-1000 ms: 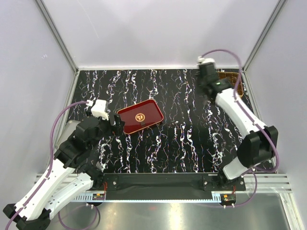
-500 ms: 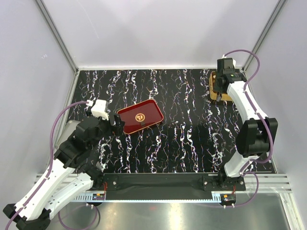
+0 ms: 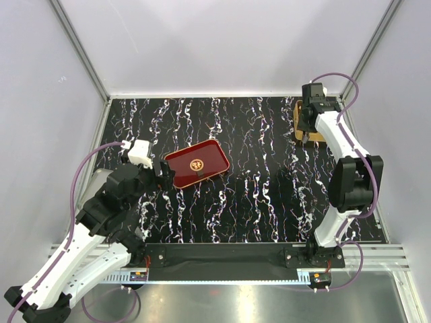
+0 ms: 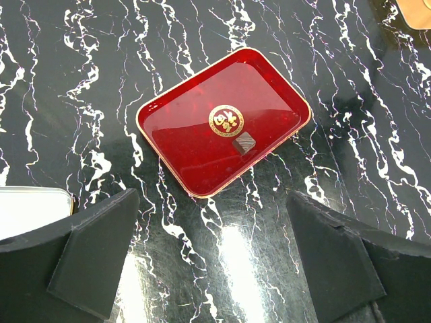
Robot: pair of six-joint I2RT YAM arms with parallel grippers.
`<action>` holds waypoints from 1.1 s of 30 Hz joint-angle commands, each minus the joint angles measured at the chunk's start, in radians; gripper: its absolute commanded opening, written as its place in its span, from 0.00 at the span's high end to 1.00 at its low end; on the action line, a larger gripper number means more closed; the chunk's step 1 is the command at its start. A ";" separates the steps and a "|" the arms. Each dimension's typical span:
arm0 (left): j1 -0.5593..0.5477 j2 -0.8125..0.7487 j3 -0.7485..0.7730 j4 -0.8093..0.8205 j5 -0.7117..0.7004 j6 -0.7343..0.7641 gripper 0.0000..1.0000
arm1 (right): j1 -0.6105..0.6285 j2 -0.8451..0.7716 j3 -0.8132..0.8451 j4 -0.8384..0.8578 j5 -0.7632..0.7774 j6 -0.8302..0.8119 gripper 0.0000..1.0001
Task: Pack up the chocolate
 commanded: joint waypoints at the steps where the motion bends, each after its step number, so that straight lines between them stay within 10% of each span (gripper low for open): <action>1: 0.002 0.003 0.003 0.039 -0.015 0.005 0.01 | -0.007 0.002 0.058 0.046 0.011 0.004 0.69; 20: 0.002 0.002 0.003 0.038 -0.012 0.005 0.01 | 0.005 -0.041 0.118 -0.018 -0.070 0.018 0.58; 33: 0.002 0.002 0.003 0.038 -0.015 0.005 0.01 | 0.492 -0.242 -0.107 0.049 -0.118 0.037 0.57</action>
